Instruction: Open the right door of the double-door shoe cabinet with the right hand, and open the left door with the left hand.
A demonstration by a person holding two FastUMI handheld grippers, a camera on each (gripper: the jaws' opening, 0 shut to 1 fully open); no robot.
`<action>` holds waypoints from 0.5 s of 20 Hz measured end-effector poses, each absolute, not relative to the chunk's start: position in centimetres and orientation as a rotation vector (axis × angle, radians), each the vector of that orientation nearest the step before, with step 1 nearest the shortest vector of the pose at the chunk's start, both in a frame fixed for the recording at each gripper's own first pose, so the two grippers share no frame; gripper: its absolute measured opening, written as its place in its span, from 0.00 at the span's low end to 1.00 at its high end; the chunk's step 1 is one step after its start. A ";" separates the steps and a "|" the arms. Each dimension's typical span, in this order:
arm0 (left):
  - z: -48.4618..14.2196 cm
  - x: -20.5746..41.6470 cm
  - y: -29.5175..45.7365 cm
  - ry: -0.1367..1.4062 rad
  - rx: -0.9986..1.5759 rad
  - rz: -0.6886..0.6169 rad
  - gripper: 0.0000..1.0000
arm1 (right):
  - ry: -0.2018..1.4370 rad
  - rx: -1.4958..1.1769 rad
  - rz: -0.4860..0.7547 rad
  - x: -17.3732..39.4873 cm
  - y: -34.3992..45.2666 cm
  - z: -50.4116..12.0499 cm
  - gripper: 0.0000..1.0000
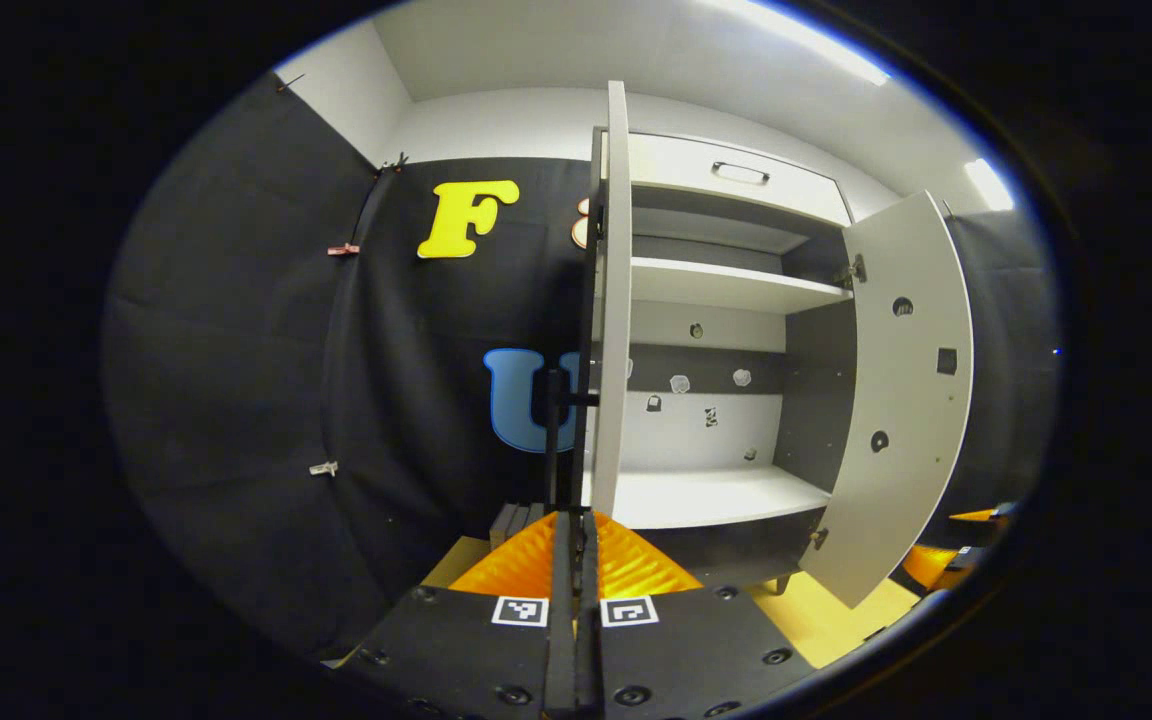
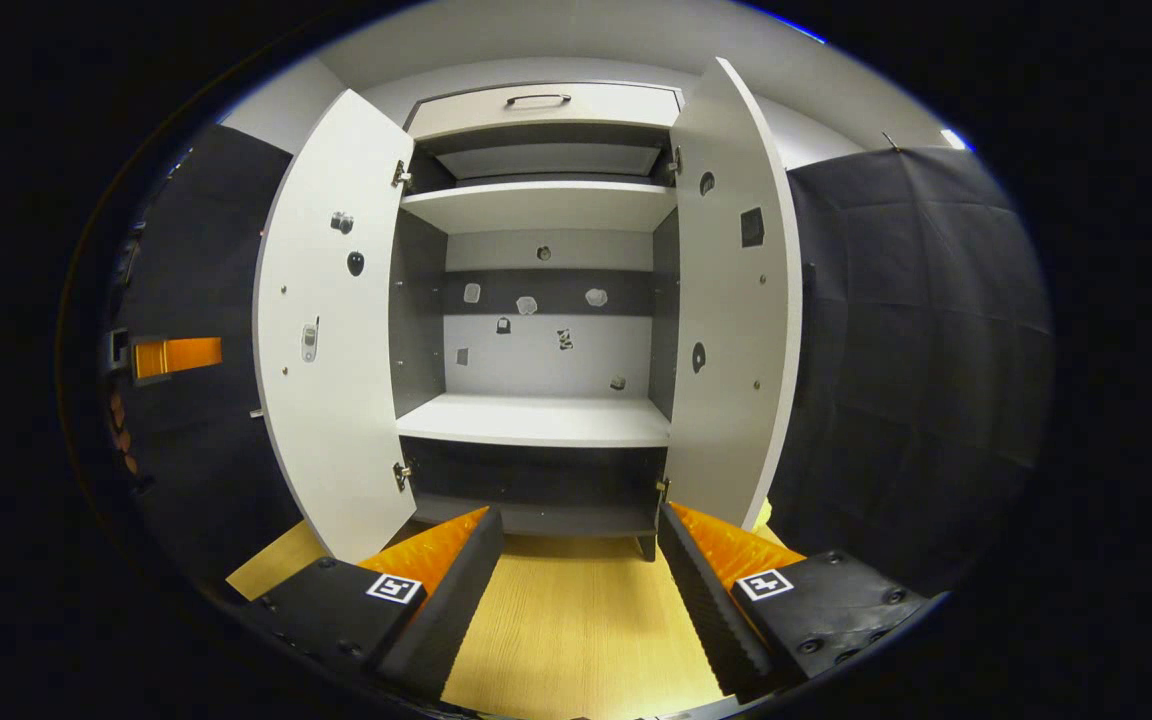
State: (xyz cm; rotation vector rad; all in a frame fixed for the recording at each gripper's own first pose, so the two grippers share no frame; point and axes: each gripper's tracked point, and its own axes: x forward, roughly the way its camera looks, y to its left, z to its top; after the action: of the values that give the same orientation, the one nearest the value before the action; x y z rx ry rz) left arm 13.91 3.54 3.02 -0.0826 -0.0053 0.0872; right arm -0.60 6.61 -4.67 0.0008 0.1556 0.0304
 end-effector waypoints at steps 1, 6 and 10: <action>2.9 13.2 2.8 -0.002 -0.105 0.099 0.05 | 0.147 0.007 0.027 -0.5 5.9 -4.2 0.98; 0.5 9.9 -0.8 0.020 -0.121 0.150 0.10 | 0.139 0.044 0.013 -0.9 1.7 -2.8 0.98; -2.9 9.0 -4.0 0.091 -0.066 0.184 0.17 | 0.151 0.047 0.004 -2.4 -1.9 -3.7 0.98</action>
State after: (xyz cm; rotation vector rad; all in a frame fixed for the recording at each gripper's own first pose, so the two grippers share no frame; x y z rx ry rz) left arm 8.97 -3.98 -2.85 -0.0658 0.0914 0.1836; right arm -2.39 -1.86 -3.71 0.0467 0.1505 0.0039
